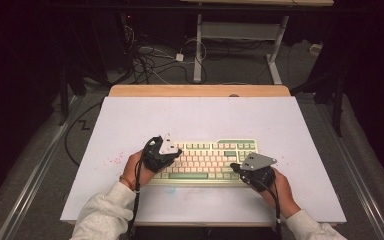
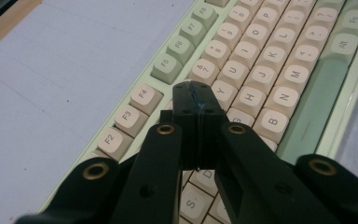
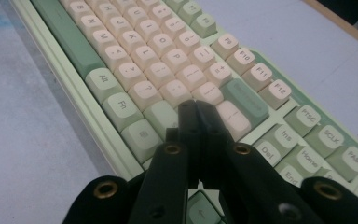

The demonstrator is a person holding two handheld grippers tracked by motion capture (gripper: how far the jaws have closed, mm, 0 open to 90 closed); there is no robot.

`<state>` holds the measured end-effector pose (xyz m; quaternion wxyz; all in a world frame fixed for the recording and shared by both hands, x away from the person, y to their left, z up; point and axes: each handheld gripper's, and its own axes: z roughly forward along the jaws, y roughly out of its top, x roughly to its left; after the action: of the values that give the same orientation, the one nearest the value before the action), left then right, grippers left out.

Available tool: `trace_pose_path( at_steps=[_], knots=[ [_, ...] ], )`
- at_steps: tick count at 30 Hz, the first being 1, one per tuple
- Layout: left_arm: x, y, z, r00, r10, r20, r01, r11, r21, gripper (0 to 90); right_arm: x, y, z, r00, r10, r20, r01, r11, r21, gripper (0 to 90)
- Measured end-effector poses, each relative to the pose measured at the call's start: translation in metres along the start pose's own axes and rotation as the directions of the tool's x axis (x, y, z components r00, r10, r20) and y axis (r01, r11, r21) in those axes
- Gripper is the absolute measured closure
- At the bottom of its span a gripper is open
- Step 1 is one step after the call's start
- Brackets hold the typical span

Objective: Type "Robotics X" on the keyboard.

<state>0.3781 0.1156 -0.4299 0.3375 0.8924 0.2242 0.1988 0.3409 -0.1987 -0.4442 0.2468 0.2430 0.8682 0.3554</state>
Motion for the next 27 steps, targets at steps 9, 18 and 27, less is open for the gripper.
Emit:
trace_pose_path(
  at_steps=[9,18,27],
  knots=[
    [-0.002,-0.003,-0.010,0.9998,0.000,-0.021,0.000,0.9991,-0.042,87.9,-0.005,0.001,-0.010,0.9999,0.013,0.011,-0.013,0.999,-0.030,90.0],
    [-0.002,-0.011,-0.017,0.9996,-0.001,-0.028,-0.001,0.9981,-0.061,87.9,-0.006,0.001,-0.014,0.9997,0.020,0.013,-0.019,0.999,-0.035,90.0],
    [-0.001,-0.022,-0.025,0.9974,-0.016,-0.071,0.009,0.9957,-0.092,87.8,-0.009,0.002,-0.017,0.9995,0.027,0.015,-0.026,0.998,-0.049,90.0]
  ],
)
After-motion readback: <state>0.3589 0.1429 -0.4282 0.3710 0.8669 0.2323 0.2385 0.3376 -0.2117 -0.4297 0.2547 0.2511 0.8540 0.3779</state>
